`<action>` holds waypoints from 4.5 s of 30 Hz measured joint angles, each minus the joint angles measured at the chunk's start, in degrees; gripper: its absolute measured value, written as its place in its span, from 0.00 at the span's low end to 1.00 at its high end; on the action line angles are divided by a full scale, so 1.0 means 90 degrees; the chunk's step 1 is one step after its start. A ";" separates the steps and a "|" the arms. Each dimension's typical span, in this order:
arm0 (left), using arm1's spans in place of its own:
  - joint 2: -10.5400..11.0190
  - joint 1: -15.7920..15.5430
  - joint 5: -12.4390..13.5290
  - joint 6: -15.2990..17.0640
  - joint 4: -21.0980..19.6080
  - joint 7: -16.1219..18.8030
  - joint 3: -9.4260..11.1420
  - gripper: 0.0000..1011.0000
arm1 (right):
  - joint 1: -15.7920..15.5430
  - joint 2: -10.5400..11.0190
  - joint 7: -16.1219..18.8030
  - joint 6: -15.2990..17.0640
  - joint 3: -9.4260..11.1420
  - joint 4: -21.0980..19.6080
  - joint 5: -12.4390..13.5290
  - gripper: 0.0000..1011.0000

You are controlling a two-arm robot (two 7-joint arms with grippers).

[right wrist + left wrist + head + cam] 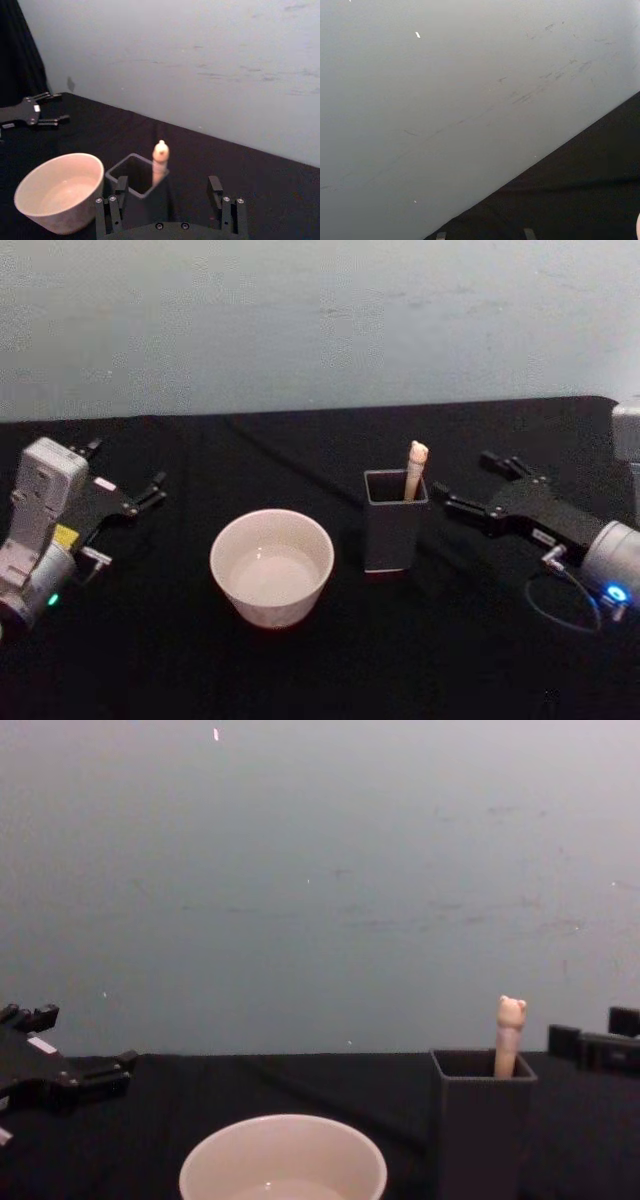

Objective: Pick up the stirring spoon with one hand, stir inside the cup, then place it back in its original position.

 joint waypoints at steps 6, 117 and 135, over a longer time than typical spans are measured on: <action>0.0000 0.0000 0.0000 0.0000 0.0000 0.0000 0.0000 0.99 | 0.0257 -0.0285 0.0070 0.0095 -0.0133 0.0225 -0.0110 0.99; 0.0000 0.0000 0.0000 0.0000 0.0000 0.0000 0.0000 0.99 | 0.1489 -0.1381 0.0618 -0.0727 -0.0209 0.0564 -0.0547 0.20; 0.0000 0.0000 0.0000 0.0000 0.0000 0.0000 0.0000 0.99 | 0.1864 -0.1743 0.1589 -0.1387 -0.1121 0.1364 -0.0622 0.20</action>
